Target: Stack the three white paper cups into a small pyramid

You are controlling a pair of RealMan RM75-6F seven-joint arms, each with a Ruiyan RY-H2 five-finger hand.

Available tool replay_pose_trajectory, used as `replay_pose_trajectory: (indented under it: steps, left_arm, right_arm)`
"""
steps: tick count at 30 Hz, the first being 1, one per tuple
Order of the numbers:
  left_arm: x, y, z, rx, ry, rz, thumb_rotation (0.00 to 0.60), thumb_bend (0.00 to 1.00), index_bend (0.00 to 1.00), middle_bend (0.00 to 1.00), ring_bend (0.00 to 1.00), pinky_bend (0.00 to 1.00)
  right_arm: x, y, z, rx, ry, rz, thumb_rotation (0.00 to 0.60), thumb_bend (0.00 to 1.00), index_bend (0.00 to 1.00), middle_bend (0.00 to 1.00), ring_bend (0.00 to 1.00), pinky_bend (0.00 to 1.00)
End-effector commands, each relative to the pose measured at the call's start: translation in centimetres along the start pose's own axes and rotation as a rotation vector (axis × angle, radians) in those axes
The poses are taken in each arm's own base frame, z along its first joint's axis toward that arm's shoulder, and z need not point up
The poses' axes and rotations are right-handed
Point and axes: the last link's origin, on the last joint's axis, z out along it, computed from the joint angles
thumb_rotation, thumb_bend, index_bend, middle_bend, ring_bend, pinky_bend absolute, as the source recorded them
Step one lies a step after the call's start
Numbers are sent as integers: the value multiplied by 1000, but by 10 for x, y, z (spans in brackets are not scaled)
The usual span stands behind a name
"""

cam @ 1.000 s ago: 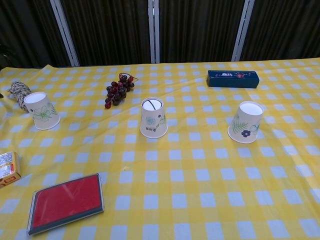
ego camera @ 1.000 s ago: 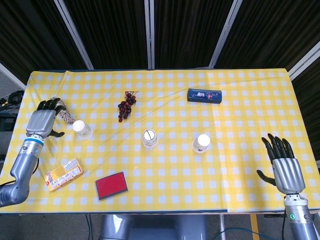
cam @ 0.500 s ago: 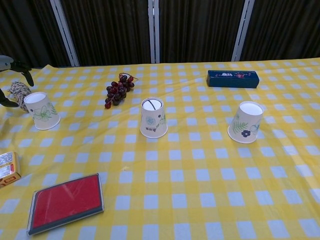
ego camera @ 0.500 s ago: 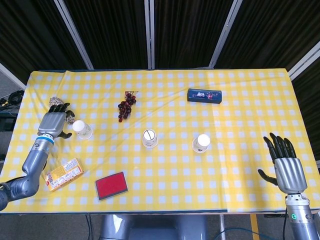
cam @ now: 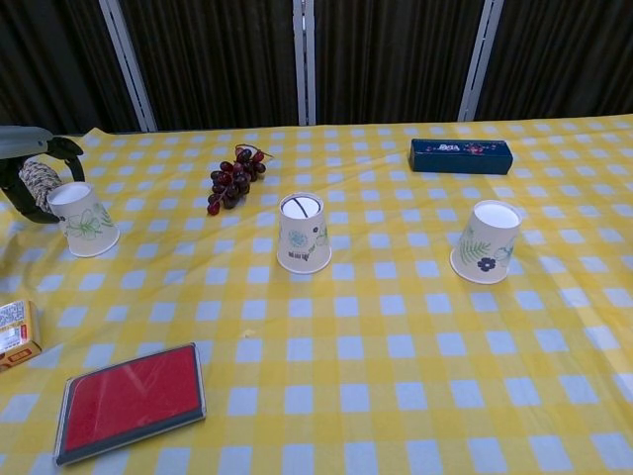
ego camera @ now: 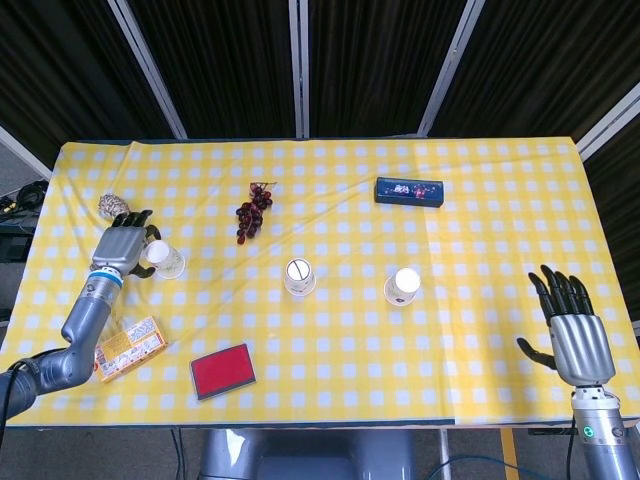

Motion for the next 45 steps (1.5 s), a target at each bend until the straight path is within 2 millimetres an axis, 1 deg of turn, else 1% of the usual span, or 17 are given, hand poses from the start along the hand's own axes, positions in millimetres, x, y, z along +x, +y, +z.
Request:
replay_pose_trajectory:
  steps: [1,4,8,12,17,19,20,21,22,23,25,27,32,36,41,44,45]
  left_arm:
    - [0,4,0,-12,10,-4,600,319,389,0,0,0]
    - [4,10,-4,-40,40,-9,600,336,426,0,0,0]
    - [12,16,-10,-71,69,-20,600,337,424,0,0,0]
    - [22,29,-17,-120,97,-44,600,337,413,0,0,0]
    - [35,57,-27,-205,116,-57,600,336,405,0,0,0]
    - [38,75,-29,-250,118,-56,600,336,405,0,0,0]
    - [38,80,-29,-261,117,-54,600,336,405,0,0,0]
    - [38,87,-29,-272,115,-51,600,336,405,0,0,0]
    - [36,104,-28,-309,105,-43,600,336,405,0,0,0]
    - [34,114,-26,-321,100,-37,600,336,406,0,0,0]
    - [30,129,-22,-332,92,-24,600,336,406,0,0,0]
    - [26,141,-18,-341,82,-17,600,336,407,0,0,0]
    - [16,164,-11,-355,58,-2,600,336,407,0,0,0]
    - [11,177,-8,-364,46,8,600,337,407,0,0,0]
    - [7,185,-7,-370,42,15,600,336,402,0,0,0]
    - [5,186,-6,-370,41,25,600,330,367,0,0,0]
    - [5,187,-6,-370,41,26,600,323,335,0,0,0]
  right_arm:
    - [0,0,0,-2,1,0,600,65,0,0,0,0]
    - [1,1,0,-3,2,1,600,65,0,0,0,0]
    - [1,1,0,-5,2,2,600,65,0,0,0,0]
    - [0,1,0,-6,-1,3,600,65,0,0,0,0]
    - [0,2,2,-11,-2,5,600,65,0,0,0,0]
    - [1,4,3,-16,-1,9,600,65,0,0,0,0]
    - [1,4,3,-18,-1,11,600,65,0,0,0,0]
    - [1,5,3,-20,-1,13,600,65,0,0,0,0]
    - [1,7,4,-27,-3,17,600,65,0,0,0,0]
    - [1,8,4,-29,-5,20,600,65,0,0,0,0]
    - [1,10,5,-34,-8,22,600,65,0,0,0,0]
    - [1,11,6,-38,-11,27,600,65,0,0,0,0]
    - [1,17,9,-52,-13,31,600,65,0,0,0,0]
    - [2,22,10,-69,-14,40,600,65,0,0,0,0]
    - [3,24,10,-71,-12,43,600,65,0,0,0,0]
    - [3,23,10,-70,-10,45,600,65,0,0,0,0]
    - [3,23,10,-70,-10,44,600,65,0,0,0,0]
